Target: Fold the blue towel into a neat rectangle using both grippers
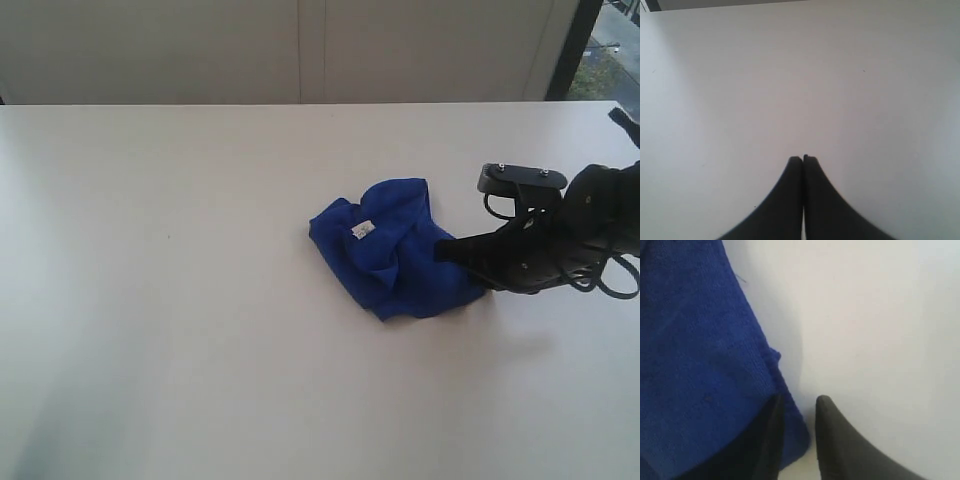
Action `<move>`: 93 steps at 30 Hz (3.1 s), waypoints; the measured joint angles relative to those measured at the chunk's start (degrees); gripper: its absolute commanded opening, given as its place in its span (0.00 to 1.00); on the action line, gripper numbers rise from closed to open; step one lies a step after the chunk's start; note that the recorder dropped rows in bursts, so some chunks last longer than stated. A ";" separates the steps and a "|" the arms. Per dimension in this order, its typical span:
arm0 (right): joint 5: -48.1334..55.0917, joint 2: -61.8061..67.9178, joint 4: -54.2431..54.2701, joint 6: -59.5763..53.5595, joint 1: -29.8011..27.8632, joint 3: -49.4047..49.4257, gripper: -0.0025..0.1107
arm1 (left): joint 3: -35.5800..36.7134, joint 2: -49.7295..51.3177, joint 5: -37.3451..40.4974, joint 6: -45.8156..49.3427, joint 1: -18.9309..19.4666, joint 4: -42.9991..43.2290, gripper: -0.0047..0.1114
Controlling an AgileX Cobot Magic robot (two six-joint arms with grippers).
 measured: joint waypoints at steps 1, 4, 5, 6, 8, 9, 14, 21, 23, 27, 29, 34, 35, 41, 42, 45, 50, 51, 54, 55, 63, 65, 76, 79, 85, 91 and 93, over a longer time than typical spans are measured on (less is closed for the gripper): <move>0.22 0.00 0.00 0.00 0.00 0.00 0.24 | 0.00 0.00 0.00 0.00 0.00 0.00 0.04; 0.57 0.00 0.00 0.00 0.00 -0.11 0.31 | 0.00 0.00 0.00 0.00 0.00 0.00 0.04; 0.75 0.00 0.13 0.00 0.00 -0.11 0.33 | 0.00 0.00 0.00 0.00 0.00 0.00 0.04; 0.94 0.00 0.25 0.00 0.00 -0.11 0.35 | 0.00 0.00 0.00 0.00 0.00 0.00 0.04; 1.03 0.00 0.23 0.00 0.00 -0.22 0.36 | 0.00 0.00 0.00 0.00 0.00 0.00 0.04; 1.29 0.00 0.26 0.00 0.00 -0.22 0.36 | 0.00 0.00 0.00 0.00 0.00 0.00 0.04; 2.15 -0.11 0.77 0.00 0.00 -0.53 0.36 | 0.00 0.00 0.00 0.00 0.00 0.00 0.04; 3.63 -0.23 1.59 0.00 0.00 -0.56 0.36 | 0.00 0.00 0.00 0.00 0.00 0.00 0.04; 3.92 -0.33 1.97 0.00 0.00 -0.56 0.36 | 0.00 0.00 0.00 0.00 0.00 0.00 0.04; 4.27 -0.36 1.98 0.00 0.67 -0.56 0.36 | 0.00 0.00 0.00 0.00 0.00 0.00 0.04; 4.49 -0.46 1.98 0.00 1.05 -0.56 0.36 | 0.00 0.00 0.00 0.00 0.00 0.00 0.04; 4.52 -0.46 2.10 0.00 1.19 -0.56 0.34 | 0.00 0.00 0.00 0.00 0.00 0.00 0.04; 4.52 -0.46 2.10 0.00 1.19 -0.56 0.32 | 0.00 0.00 0.00 0.00 0.00 0.00 0.04; 4.40 0.69 2.10 -0.23 1.19 -0.78 0.15 | 0.00 0.00 0.00 0.00 0.00 0.00 0.04; 4.28 0.86 2.10 -0.23 1.19 -0.78 0.11 | 0.00 0.00 0.00 0.00 0.00 0.00 0.04; 3.53 1.33 2.19 -0.23 1.19 -0.91 0.02 | 0.00 0.00 0.00 0.00 0.00 0.00 0.04; 2.82 1.53 2.19 -0.23 1.19 -0.91 0.02 | 0.00 0.00 0.00 0.00 0.00 0.00 0.04; 2.68 1.30 2.19 -0.23 1.19 -0.91 0.02 | 0.00 0.00 0.00 0.00 0.00 0.00 0.04; 2.34 0.13 2.19 -0.23 1.26 -0.80 0.02 | 0.00 0.00 0.00 0.00 0.00 0.00 0.04; 2.50 -0.32 2.05 -0.23 1.32 -0.60 0.02 | 0.00 0.00 0.00 0.00 0.00 0.00 0.04; 5.14 -8.55 0.68 -0.23 1.60 0.38 0.02 | 0.00 0.00 0.00 0.00 0.00 0.00 0.04; 5.23 -10.50 0.55 -0.23 1.60 0.38 0.02 | 0.00 0.00 0.00 0.00 0.00 0.00 0.04; 5.63 -12.72 -2.31 -1.21 1.60 0.16 0.02 | 0.00 0.00 0.00 0.00 0.00 0.00 0.04; 7.62 -12.72 -4.56 -1.21 1.60 -1.61 0.02 | 0.00 0.00 0.00 0.00 0.00 0.00 0.04; 11.81 -12.87 -5.31 -0.90 1.60 -3.45 0.06 | 0.00 0.00 0.00 0.00 0.00 0.00 0.04; 13.76 -6.35 -6.19 0.86 1.60 -3.45 0.30 | 0.00 0.00 0.00 0.00 0.00 0.00 0.04; 13.27 -4.65 -7.30 0.98 1.60 -3.45 0.31 | 0.00 0.00 0.00 0.00 0.00 0.00 0.04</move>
